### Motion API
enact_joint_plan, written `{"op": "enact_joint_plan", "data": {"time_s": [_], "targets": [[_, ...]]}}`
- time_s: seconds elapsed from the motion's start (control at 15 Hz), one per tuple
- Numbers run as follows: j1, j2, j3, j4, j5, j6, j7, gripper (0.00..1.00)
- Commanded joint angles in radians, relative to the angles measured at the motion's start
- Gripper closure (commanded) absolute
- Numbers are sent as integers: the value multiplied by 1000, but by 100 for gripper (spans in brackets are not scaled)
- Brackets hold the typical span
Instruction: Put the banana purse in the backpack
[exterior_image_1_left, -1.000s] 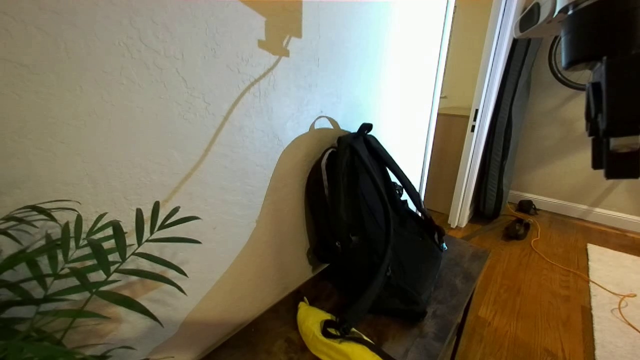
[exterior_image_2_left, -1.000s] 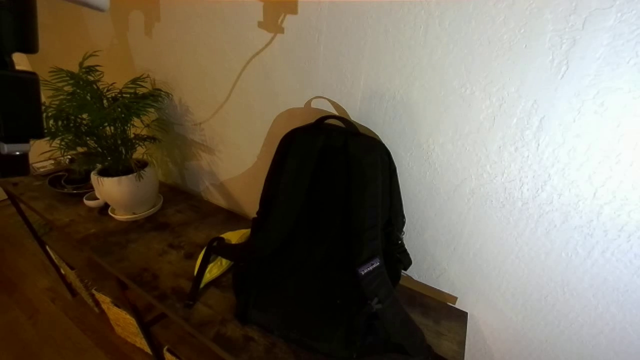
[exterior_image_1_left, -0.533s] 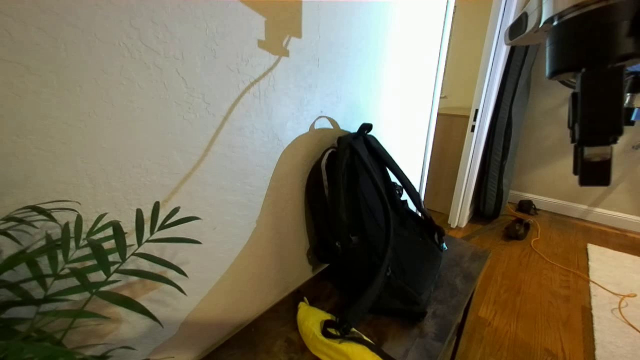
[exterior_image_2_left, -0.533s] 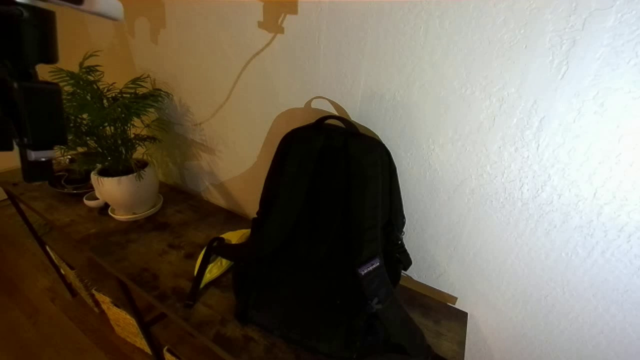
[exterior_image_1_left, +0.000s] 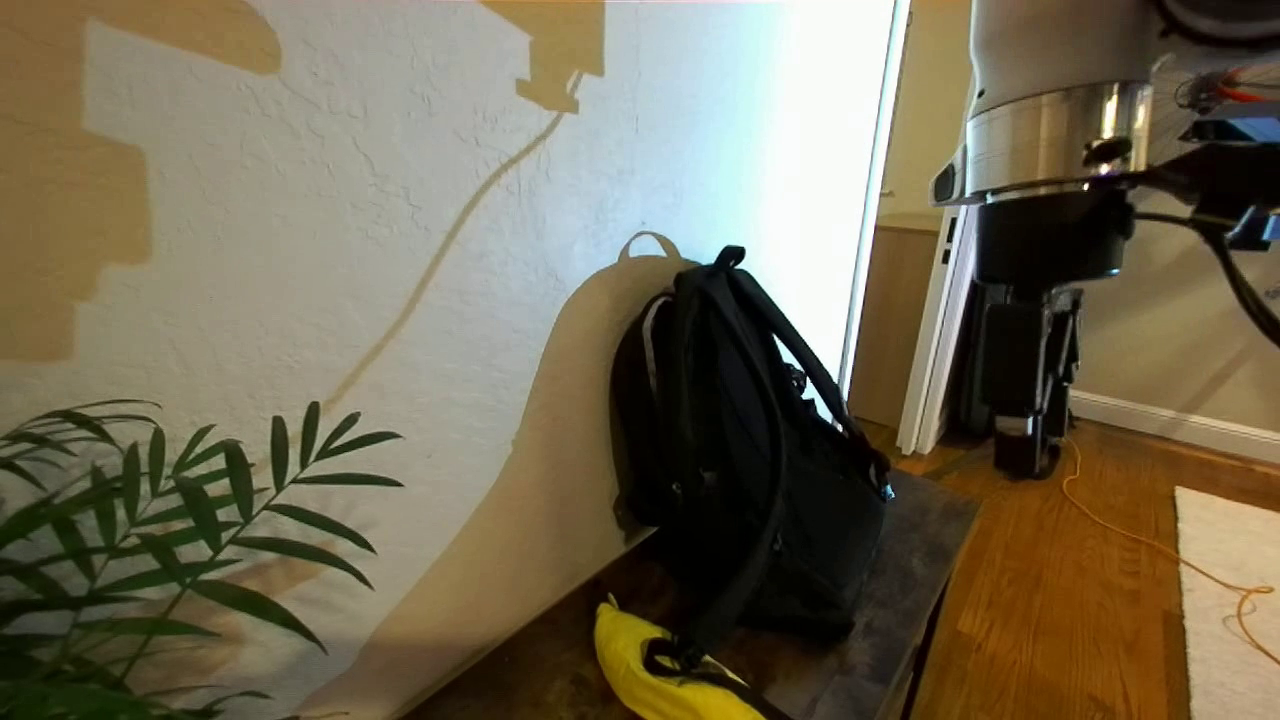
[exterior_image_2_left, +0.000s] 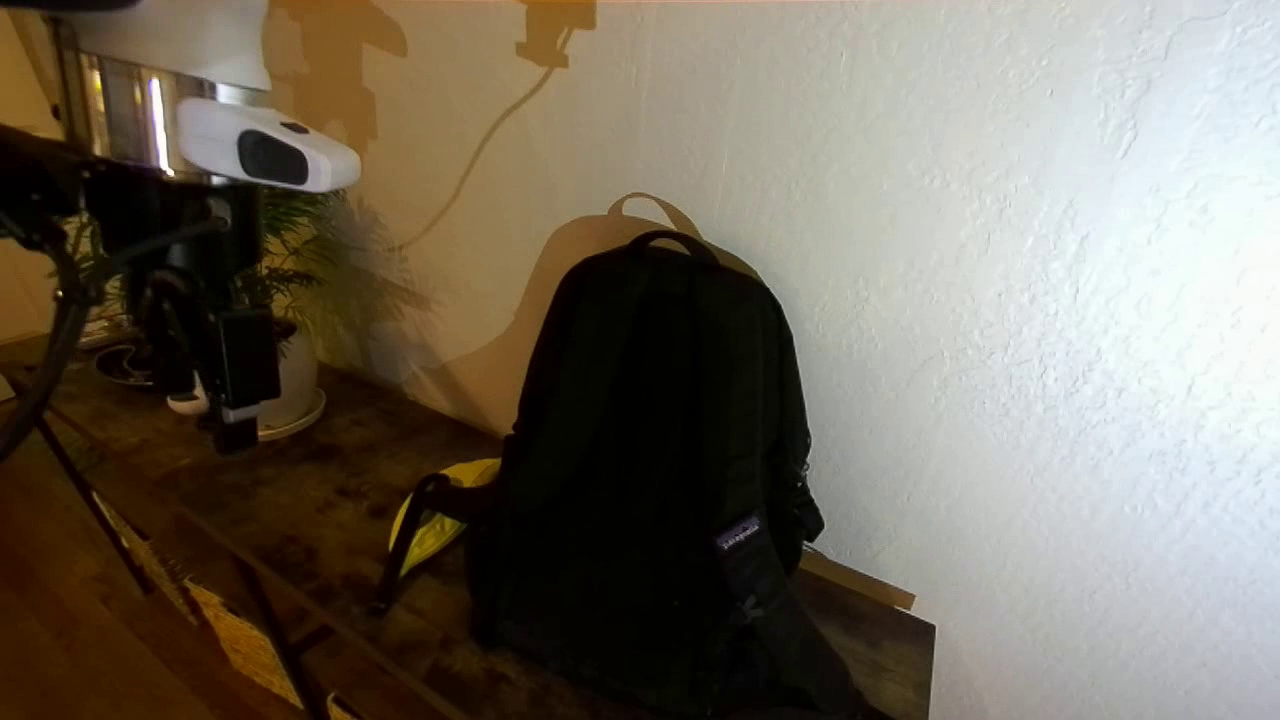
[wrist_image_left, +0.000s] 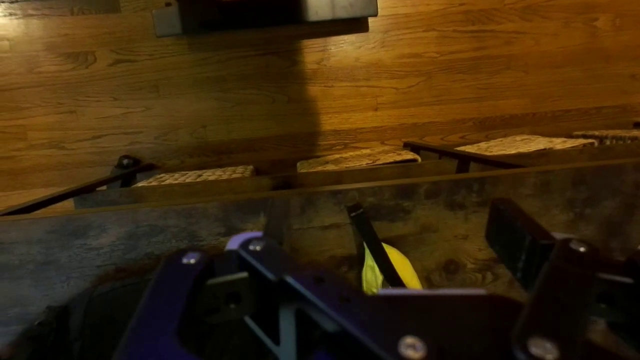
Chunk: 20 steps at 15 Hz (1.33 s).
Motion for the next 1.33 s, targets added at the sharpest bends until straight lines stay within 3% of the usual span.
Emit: {"op": "enact_joint_plan", "data": {"time_s": [0.0,0.27,0.33,0.93,1.27], "targets": [[-4,120,11,45,-21,71,73,0],[9,204,16,113,-36,35,99,0],[2,180,10,79,-8,59,54,0],[3,224,13,116,-12,61,68,0],[-15,343,-6,223,-23,44,9,0]]}}
